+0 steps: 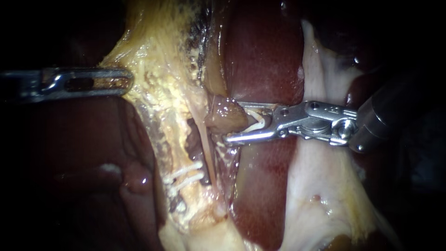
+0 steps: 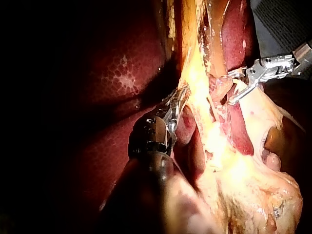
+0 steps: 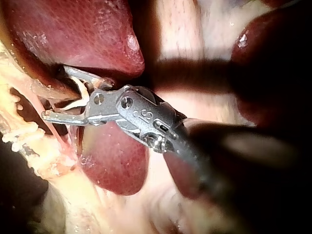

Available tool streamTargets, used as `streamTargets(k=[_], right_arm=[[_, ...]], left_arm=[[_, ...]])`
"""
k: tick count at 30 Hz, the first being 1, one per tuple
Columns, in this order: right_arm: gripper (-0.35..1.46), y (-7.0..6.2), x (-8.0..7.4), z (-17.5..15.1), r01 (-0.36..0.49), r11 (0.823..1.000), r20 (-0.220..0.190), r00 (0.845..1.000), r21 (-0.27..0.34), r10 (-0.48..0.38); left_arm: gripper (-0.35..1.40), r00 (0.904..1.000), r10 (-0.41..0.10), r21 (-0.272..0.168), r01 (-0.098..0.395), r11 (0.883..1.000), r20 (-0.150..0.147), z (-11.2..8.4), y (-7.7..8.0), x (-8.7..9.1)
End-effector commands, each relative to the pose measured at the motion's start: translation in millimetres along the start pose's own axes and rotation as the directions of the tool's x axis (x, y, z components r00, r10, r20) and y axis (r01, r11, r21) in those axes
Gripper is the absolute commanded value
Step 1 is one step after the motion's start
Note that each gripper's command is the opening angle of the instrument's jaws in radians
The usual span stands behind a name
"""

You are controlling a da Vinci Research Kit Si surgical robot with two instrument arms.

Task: Clipping third clip left tube

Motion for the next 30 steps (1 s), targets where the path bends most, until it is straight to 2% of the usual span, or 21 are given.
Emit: streamTargets(k=[1,10,14,19,22,25,30], right_arm=[[0.60,0.0,0.0,0.0,0.000,1.000,0.000,1.000,0.000,0.000],[0.60,-0.2,0.1,-0.1,-0.001,1.000,-0.003,1.000,0.002,0.001],[0.60,-0.7,1.1,-1.4,-0.006,1.000,-0.002,1.000,0.009,0.006],[0.60,-2.1,3.9,-4.7,-0.022,1.000,-0.002,1.000,0.017,0.022],[0.60,-3.4,6.8,-6.2,-0.032,0.999,-0.004,0.999,0.015,0.032],[0.60,-5.3,9.0,-6.5,-0.037,0.999,-0.016,0.999,0.018,0.037],[0.60,-8.1,11.0,-4.8,-0.042,0.998,-0.032,0.999,0.037,0.043]], left_arm=[[-0.35,1.0000,0.000,0.000,0.000,1.000,0.000,0.0,0.0,0.0],[-0.35,1.0000,-0.004,0.000,0.004,1.000,0.008,-0.8,-0.1,-0.6],[-0.35,0.9999,-0.005,0.000,0.005,1.000,0.010,-1.2,0.1,-0.7],[-0.35,0.9999,-0.007,-0.002,0.007,1.000,0.014,-1.7,0.0,-1.0],[-0.35,0.9998,-0.009,-0.001,0.009,1.000,0.019,-2.0,0.0,-1.2],[-0.35,0.9998,-0.010,-0.001,0.010,1.000,0.018,-2.2,0.1,-1.3],[-0.35,0.9997,-0.011,0.001,0.011,1.000,0.021,-2.4,0.1,-1.3]])
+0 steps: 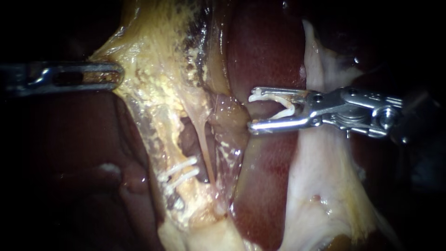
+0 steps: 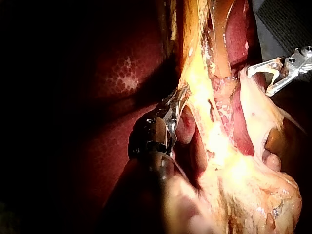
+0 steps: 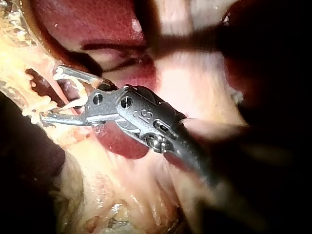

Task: Clipping third clip left tube

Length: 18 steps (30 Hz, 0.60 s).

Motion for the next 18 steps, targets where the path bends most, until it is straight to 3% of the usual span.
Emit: streamTargets(k=[1,5,13,18], right_arm=[[0.60,-0.4,0.1,0.8,0.001,1.000,-0.007,1.000,0.012,-0.001],[0.60,-0.8,-0.8,3.6,0.004,0.999,-0.014,1.000,0.039,-0.004],[0.60,0.6,-6.5,10.2,-0.067,0.995,-0.003,0.998,0.070,0.067],[0.60,1.8,-9.1,11.7,-0.088,0.994,0.011,0.996,0.072,0.088]], left_arm=[[-0.35,1.0000,0.000,0.000,0.000,1.000,0.000,0.0,-0.1,0.0],[-0.35,1.0000,-0.001,-0.001,0.001,1.000,0.001,-0.2,-0.3,0.1],[-0.35,1.0000,-0.002,-0.002,0.002,1.000,0.002,-0.3,-0.6,0.2],[-0.35,1.0000,-0.003,-0.004,0.003,1.000,0.003,-0.4,-0.9,0.3]])
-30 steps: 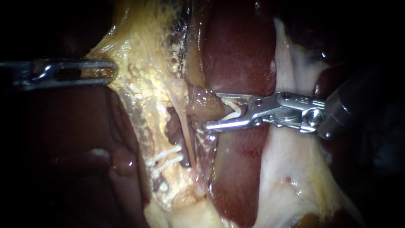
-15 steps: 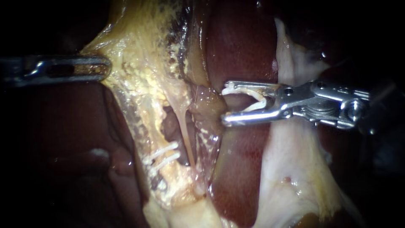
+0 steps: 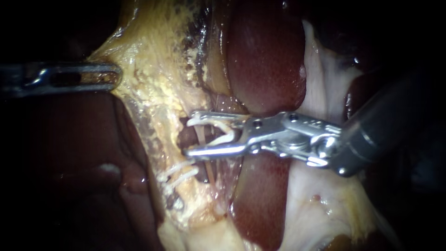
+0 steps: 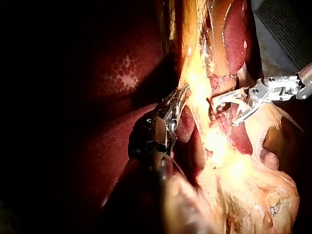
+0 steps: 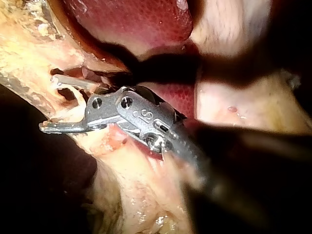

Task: Clipping third clip left tube

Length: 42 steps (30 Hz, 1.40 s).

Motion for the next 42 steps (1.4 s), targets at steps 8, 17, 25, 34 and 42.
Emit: streamTargets(k=[8,17,25,34,42], right_arm=[[0.60,2.2,-2.1,0.4,-0.019,1.000,0.017,1.000,-0.006,0.019],[0.60,2.0,-2.8,1.1,-0.036,0.999,0.027,0.999,0.025,0.035],[0.60,0.8,-2.4,1.8,-0.069,0.988,0.017,0.998,0.136,0.067],[0.59,1.2,-1.9,3.9,-0.084,0.980,0.001,0.996,0.180,0.085],[0.59,1.6,-1.7,5.3,-0.100,0.977,-0.015,0.994,0.190,0.105]], left_arm=[[-0.35,1.0000,-0.001,-0.003,0.001,1.000,0.001,-0.1,-0.3,0.1],[-0.35,1.0000,-0.001,-0.003,0.001,1.000,0.001,-0.1,-0.4,0.1],[-0.35,1.0000,-0.001,-0.003,0.001,1.000,0.001,-0.1,-0.4,0.1],[-0.35,1.0000,-0.001,-0.003,0.001,1.000,0.001,-0.1,-0.4,0.1],[-0.35,1.0000,-0.001,-0.003,0.001,1.000,0.002,-0.1,-0.5,0.1]])
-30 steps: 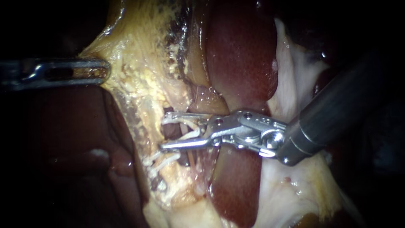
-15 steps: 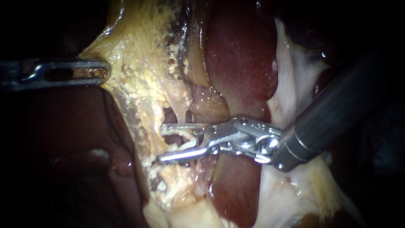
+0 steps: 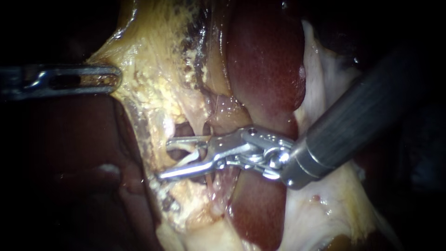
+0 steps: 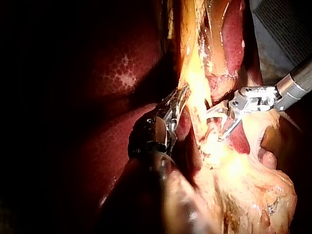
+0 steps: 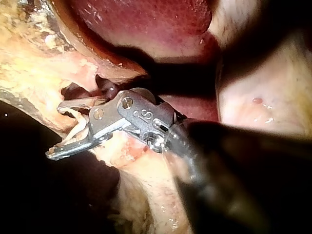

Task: Clipping third clip left tube

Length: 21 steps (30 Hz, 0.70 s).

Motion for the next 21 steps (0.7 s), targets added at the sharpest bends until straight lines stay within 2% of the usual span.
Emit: streamTargets(k=[1,7,15,21], right_arm=[[0.59,0.1,0.0,0.2,-0.012,1.000,-0.007,1.000,0.009,0.013],[0.59,0.3,0.1,0.5,-0.041,0.997,-0.029,0.999,0.062,0.043],[0.60,-1.3,-0.2,-1.7,-0.065,0.986,-0.008,0.998,0.154,0.067],[0.60,-1.4,-0.1,-1.0,-0.084,0.978,-0.027,0.996,0.192,0.091]], left_arm=[[-0.35,1.0000,0.000,0.000,0.000,1.000,0.000,0.0,0.0,0.0],[-0.35,1.0000,0.000,0.000,0.000,1.000,0.000,0.0,-0.1,0.0],[-0.35,1.0000,0.000,0.002,0.000,1.000,-0.002,-0.2,0.2,-0.2],[-0.35,1.0000,0.000,0.002,0.000,1.000,-0.002,-0.2,0.4,-0.3]])
